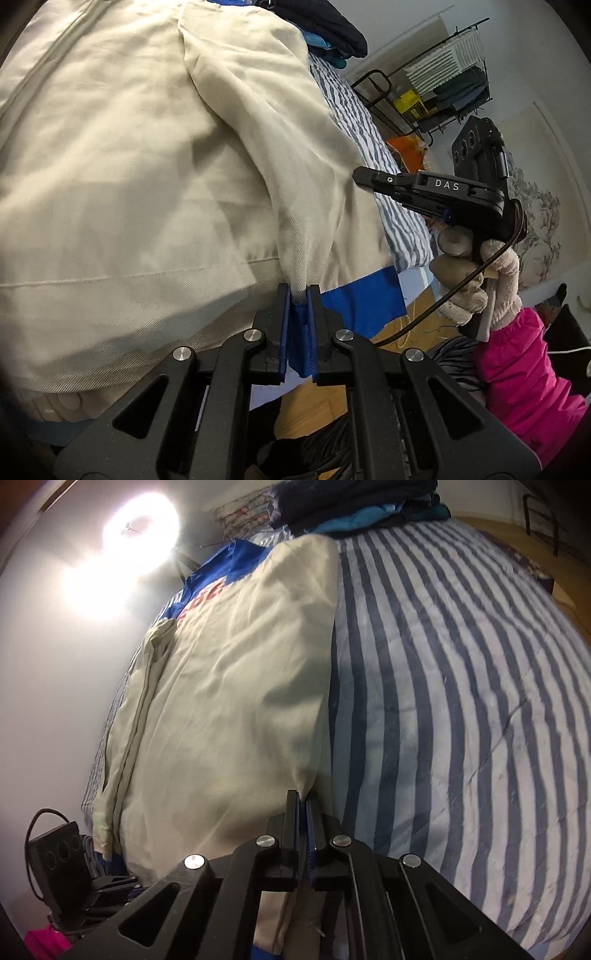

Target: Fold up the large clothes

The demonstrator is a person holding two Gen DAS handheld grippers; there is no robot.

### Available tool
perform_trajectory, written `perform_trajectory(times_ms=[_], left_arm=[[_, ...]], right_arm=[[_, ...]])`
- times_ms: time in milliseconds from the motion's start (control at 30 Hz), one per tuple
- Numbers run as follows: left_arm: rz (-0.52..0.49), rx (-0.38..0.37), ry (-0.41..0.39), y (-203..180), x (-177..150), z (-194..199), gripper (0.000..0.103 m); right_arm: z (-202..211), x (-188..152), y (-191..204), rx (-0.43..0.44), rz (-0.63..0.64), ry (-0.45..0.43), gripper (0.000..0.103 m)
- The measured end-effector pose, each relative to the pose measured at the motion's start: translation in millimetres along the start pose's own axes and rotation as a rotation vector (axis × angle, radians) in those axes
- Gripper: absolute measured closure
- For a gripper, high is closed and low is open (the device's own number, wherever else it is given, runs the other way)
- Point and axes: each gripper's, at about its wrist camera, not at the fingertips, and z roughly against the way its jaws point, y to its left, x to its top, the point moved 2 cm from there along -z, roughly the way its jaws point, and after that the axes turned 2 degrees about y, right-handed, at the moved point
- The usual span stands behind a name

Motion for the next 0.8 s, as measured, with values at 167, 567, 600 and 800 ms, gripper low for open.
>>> perform_trajectory(times_ms=[167,567,600,800], left_arm=[[-0.027,0.020,0.034,-5,-9,-2,0.096],[-0.084,0.062,-0.078,-10,4,36,0.096],[-0.089,0.070,-0.092,-11,10,31,0.096],[-0.052,0.133,-0.034,4,29,-15,0.096]], right_arm=[[14,-5,-4,0.018,-0.004,-0.015,0.084],[9,-44,-28,0.153,-0.094,0.048,0.054],[7,-46,-28,0.168,-0.103,0.048,0.054],[0,-50,-17,0.232,-0.105,0.043,0.070]])
